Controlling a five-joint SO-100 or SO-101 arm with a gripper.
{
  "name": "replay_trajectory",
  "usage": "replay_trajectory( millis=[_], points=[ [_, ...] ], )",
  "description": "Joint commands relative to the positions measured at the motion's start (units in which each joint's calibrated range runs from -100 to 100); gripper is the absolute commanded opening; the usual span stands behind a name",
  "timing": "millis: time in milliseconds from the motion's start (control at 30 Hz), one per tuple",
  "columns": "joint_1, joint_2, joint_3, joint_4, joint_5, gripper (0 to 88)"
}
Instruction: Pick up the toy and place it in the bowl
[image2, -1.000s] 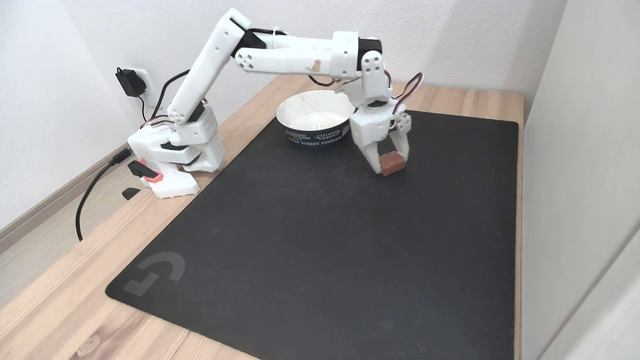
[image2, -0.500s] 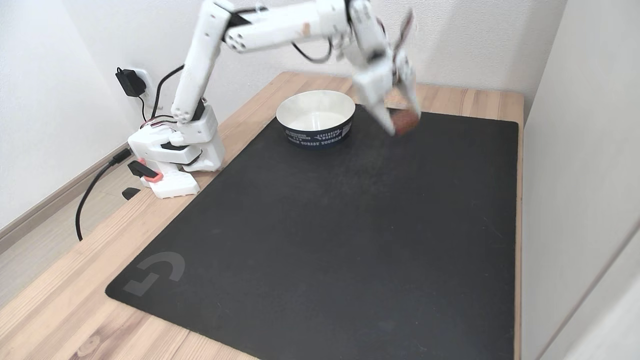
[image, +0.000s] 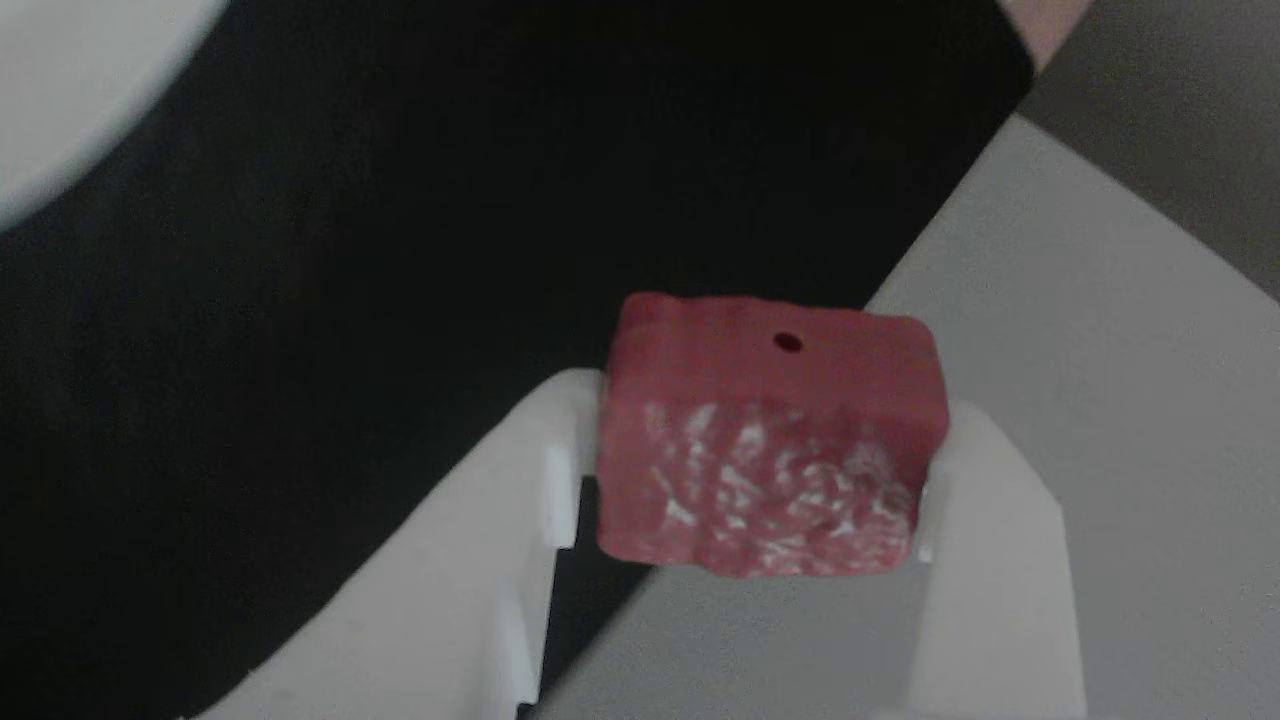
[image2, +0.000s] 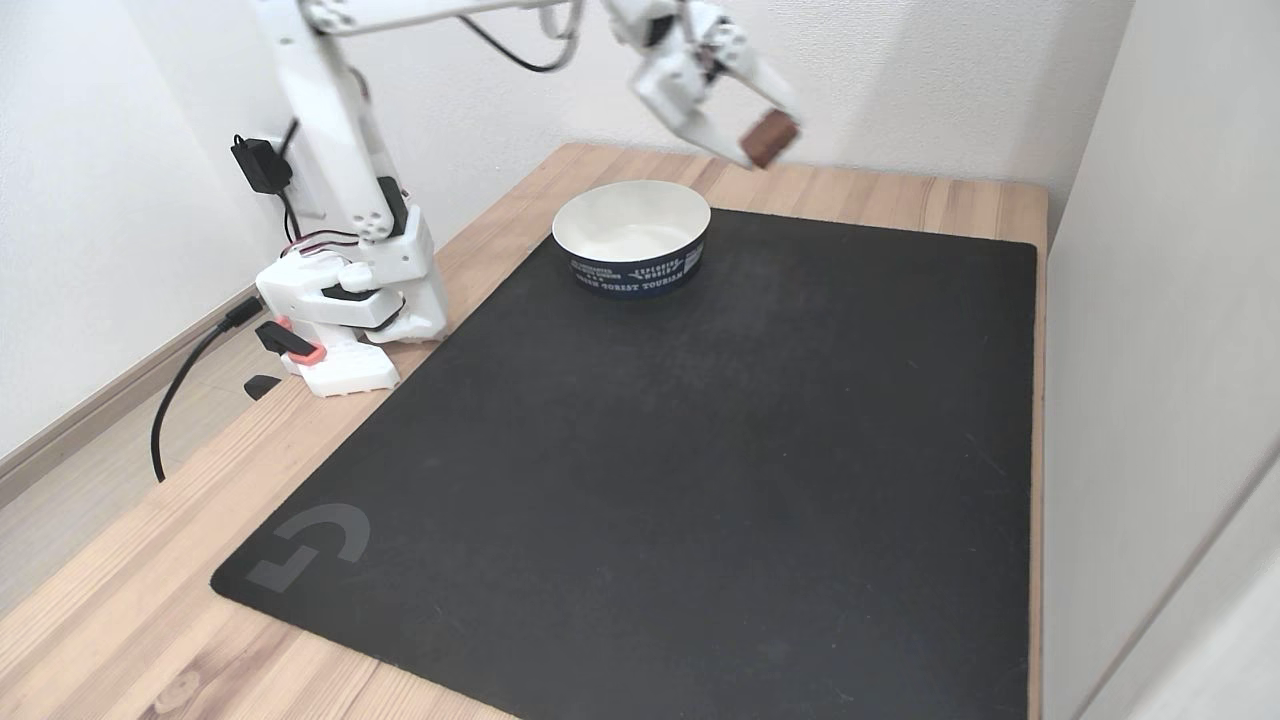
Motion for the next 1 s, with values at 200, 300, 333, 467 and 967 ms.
replay_trajectory(
  millis=[200,300,333,467,967],
  points=[
    [-12.13,-19.55,25.69,-7.67,-7.23,2.2],
    [-13.55,-26.06,33.35,-7.33,-8.06,2.2],
    [-13.55,-27.22,35.15,-7.33,-8.06,2.2],
    [-13.05,-34.64,45.88,-7.84,-8.06,2.3],
    [-12.96,-42.40,59.40,-8.09,-8.22,3.5]
  ],
)
